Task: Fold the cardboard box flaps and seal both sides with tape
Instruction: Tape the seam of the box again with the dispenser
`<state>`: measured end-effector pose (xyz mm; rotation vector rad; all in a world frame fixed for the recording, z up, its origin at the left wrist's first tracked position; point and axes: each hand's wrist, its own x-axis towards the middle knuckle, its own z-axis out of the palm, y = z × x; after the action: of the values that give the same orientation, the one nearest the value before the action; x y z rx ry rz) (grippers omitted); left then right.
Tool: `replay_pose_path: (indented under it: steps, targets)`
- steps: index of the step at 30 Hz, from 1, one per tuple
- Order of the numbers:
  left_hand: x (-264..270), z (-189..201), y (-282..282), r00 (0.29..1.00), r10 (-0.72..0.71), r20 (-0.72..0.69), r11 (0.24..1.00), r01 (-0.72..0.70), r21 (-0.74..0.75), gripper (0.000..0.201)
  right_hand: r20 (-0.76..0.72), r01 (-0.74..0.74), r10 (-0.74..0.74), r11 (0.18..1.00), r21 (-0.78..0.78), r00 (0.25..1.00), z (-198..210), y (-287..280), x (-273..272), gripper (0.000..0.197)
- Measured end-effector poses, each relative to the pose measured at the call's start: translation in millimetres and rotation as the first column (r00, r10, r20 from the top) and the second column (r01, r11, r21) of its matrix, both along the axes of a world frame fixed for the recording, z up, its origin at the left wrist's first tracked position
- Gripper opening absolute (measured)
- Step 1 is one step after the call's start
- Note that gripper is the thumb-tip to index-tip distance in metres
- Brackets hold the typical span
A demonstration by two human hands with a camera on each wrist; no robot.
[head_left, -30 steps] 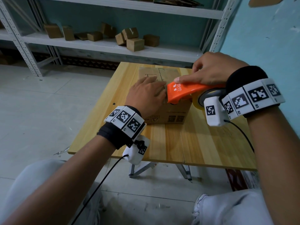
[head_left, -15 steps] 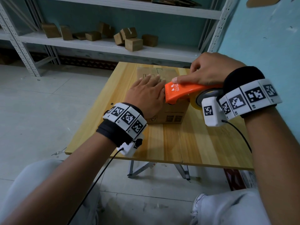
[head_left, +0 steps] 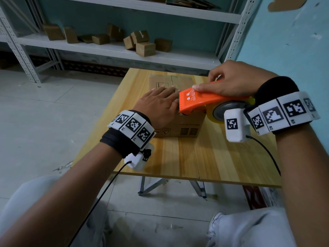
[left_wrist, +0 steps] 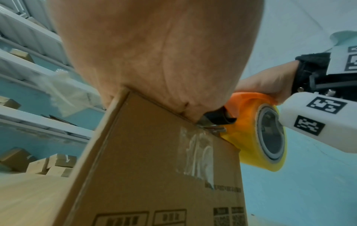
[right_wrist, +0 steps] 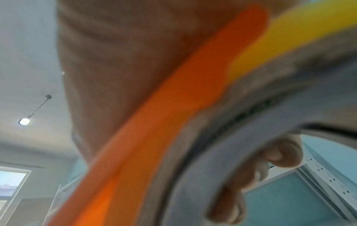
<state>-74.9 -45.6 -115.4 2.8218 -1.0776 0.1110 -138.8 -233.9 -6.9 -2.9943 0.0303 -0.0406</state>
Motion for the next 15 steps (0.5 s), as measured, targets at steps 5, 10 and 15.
replay_pose_path:
  steps: [5, 10, 15]
  targets:
    - [5, -1, 10, 0.998, -0.053, 0.021, 0.998, 0.052, 0.046, 0.077, 0.001, -0.023, 0.023, 0.993, 0.12, 1.0, 4, -1, -14, 0.045]
    - [1, 3, 23, 0.994, -0.109, -0.011, 0.991, 0.11, 0.079, 0.087, 0.035, -0.037, 0.032, 0.986, 0.163, 0.999, -1, 9, -18, 0.044]
    - [-13, 21, 38, 0.992, -0.122, -0.005, 0.979, 0.121, 0.167, 0.061, 0.072, -0.077, 0.066, 0.983, 0.166, 0.995, -5, 21, -20, 0.038]
